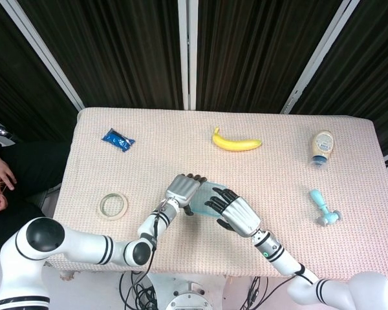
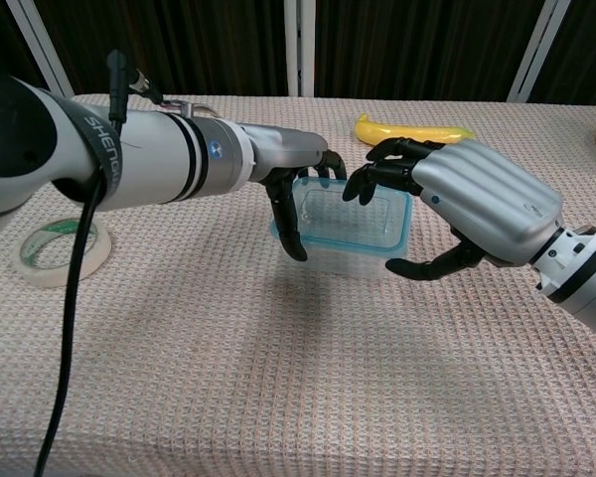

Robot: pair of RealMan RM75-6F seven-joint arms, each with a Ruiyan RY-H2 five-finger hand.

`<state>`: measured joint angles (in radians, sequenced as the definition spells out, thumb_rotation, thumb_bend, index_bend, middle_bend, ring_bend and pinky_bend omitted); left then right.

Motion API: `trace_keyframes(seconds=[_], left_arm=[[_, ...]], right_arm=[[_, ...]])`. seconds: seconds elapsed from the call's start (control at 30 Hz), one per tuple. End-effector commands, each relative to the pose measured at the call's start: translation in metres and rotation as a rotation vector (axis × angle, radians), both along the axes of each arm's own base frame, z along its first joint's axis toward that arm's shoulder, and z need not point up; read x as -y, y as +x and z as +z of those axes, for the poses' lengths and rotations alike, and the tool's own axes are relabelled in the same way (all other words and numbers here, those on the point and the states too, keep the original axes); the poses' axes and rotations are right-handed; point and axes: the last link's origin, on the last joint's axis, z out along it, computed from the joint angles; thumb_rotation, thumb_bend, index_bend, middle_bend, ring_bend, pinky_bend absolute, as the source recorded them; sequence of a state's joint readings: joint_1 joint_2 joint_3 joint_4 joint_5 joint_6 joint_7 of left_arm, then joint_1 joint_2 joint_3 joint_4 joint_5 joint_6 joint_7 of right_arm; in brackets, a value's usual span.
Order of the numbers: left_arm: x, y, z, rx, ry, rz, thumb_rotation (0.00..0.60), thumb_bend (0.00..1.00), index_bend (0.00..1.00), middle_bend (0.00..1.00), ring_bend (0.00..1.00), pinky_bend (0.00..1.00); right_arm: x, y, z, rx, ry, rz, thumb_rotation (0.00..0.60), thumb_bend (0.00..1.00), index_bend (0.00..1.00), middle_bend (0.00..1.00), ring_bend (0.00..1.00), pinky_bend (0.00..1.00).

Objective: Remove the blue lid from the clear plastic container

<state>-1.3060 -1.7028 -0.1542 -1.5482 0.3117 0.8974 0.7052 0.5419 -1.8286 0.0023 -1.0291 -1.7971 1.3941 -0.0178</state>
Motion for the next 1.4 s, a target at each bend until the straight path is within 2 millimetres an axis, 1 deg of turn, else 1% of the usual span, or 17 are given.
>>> trace_keyframes(seconds=[0.03, 0.57, 0.9, 1.3, 1.4], left_arm=[[0.000, 0.000, 0.000, -0.002, 0.000, 0.000, 0.600, 0.00, 0.27, 0.31, 0.22, 0.28], [0.003, -0.003, -0.008, -0.001, 0.019, -0.027, 0.600, 0.00, 0.27, 0.32, 0.22, 0.28], [0.004, -0.004, -0.011, 0.028, 0.014, -0.030, 0.600, 0.00, 0.27, 0.32, 0.22, 0.28], [0.004, -0.005, -0.014, 0.009, 0.041, -0.072, 0.600, 0.00, 0.27, 0.32, 0.22, 0.28], [0.003, -0.005, -0.013, 0.008, 0.047, -0.078, 0.600, 0.00, 0.27, 0.32, 0.22, 0.28]], right_arm=[[0.000, 0.001, 0.000, 0.004, -0.004, 0.004, 0.600, 0.13, 0.32, 0.34, 0.16, 0.29], [0.003, 0.003, 0.010, 0.048, -0.021, 0.009, 0.600, 0.19, 0.38, 0.35, 0.16, 0.29], [0.003, 0.001, 0.015, 0.064, -0.002, -0.001, 0.600, 0.21, 0.39, 0.35, 0.17, 0.29], [0.006, 0.003, 0.022, 0.089, -0.008, -0.015, 0.600, 0.21, 0.40, 0.36, 0.17, 0.29], [0.007, 0.003, 0.020, 0.091, 0.006, -0.028, 0.600, 0.24, 0.40, 0.36, 0.18, 0.29]])
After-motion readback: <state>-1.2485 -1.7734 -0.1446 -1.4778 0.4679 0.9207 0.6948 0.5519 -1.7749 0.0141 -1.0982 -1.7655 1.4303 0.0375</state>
